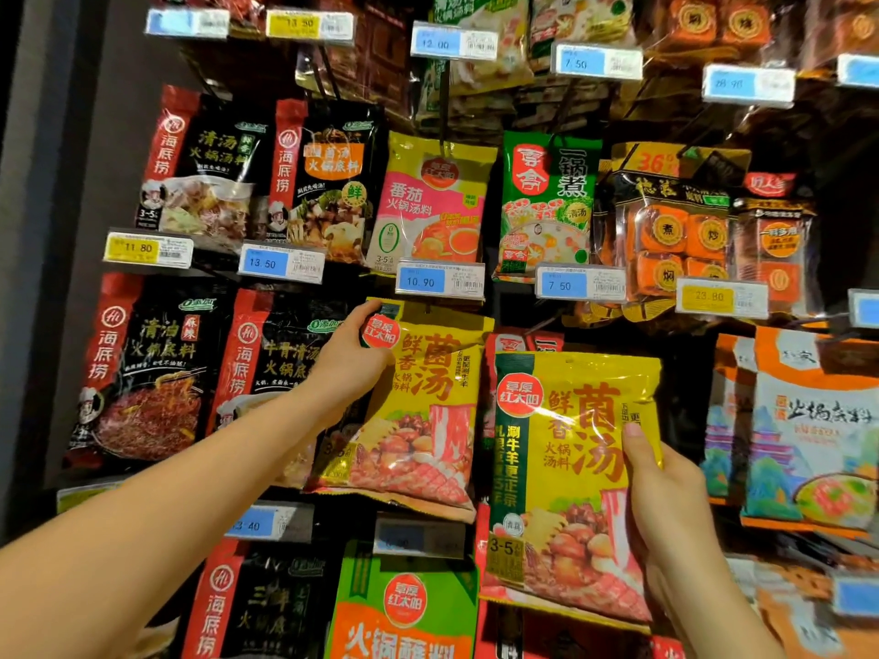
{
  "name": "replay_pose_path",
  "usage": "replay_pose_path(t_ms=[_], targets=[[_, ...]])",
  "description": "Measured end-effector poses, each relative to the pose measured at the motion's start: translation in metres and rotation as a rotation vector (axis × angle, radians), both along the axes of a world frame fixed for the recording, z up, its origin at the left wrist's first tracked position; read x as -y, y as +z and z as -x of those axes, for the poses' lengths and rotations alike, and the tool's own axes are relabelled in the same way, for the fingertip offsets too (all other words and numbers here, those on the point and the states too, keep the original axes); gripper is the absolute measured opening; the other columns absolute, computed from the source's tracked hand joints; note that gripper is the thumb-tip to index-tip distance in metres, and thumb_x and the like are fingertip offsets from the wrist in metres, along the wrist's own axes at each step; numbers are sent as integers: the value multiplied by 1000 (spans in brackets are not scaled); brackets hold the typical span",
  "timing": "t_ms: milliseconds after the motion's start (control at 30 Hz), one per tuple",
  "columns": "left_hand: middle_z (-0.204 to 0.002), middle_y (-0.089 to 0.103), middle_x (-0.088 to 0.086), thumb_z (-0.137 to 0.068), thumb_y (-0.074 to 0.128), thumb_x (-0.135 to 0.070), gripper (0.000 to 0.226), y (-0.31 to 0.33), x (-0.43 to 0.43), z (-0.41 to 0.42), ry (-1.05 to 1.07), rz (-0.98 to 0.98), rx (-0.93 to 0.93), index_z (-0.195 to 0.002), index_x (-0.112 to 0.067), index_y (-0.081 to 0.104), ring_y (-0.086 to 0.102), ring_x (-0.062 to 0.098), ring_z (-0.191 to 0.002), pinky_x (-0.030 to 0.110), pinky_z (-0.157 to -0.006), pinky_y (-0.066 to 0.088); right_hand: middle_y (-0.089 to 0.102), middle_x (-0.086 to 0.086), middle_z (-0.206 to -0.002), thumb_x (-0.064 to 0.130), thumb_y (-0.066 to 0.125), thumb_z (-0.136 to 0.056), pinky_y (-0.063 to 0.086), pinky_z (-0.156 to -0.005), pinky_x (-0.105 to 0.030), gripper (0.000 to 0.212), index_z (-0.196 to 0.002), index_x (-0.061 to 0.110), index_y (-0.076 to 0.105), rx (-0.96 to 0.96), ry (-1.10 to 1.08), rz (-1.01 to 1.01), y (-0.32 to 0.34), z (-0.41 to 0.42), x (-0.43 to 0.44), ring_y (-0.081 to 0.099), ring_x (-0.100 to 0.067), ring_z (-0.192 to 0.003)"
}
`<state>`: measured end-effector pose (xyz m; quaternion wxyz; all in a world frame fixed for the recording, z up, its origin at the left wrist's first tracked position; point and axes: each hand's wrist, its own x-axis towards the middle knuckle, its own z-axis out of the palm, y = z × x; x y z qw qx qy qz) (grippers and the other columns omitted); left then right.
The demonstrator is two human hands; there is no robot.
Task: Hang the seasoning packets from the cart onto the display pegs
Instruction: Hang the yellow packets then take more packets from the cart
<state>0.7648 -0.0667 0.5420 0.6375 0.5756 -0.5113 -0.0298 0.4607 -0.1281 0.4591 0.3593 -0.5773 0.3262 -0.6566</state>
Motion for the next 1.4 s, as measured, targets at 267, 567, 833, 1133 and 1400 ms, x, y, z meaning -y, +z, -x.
replay_pose_path(t_ms=[267, 567, 833, 1133, 1400], targets=[[-127, 66, 14, -97, 66, -30, 75, 3, 1, 0, 416, -208, 596, -159, -22, 24, 64, 39, -109, 47, -90, 53, 79, 2, -86, 42, 50, -106, 57, -88, -46, 34, -92, 23, 73, -14, -2, 63, 5, -24, -7, 74, -19, -89], [-132, 55, 0, -97, 65, -33, 52, 57, -41, -15, 351, 157, 837, -146, -23, 50, 57, 19, -116, 39, -95, 50, 77, 2, -104, 40, 49, -107, 53, -102, -50, 28, -107, 24, 72, -99, 218, 23, 25, -115, -11, 71, -20, -102], [-146, 54, -2, -94, 70, -38, 62, 79, -33, -21, 349, 99, 1133, -150, -20, 49, 49, 21, -133, 40, -109, 42, 76, -4, -107, 42, 48, -107, 54, -99, -45, 36, -113, 14, 72, -5, 248, -72, 50, -149, -14, 70, -26, -104], [-131, 65, -2, -93, 74, -29, 48, 77, -23, -28, 288, 205, 1062, -138, -19, 61, 57, 20, -123, 41, -102, 49, 62, -8, -119, 38, 44, -110, 38, -89, -34, 43, -133, 3, 56, -27, 257, -235, 60, -147, -17, 55, -24, -103], [-135, 65, -3, -90, 77, -27, 49, 77, -20, -31, 253, 208, 1011, -137, -20, 62, 57, 19, -126, 46, -105, 48, 52, -11, -142, 33, 41, -112, 34, -113, -43, 51, -154, 4, 37, -102, 262, -287, 68, -138, -22, 45, -32, -138]])
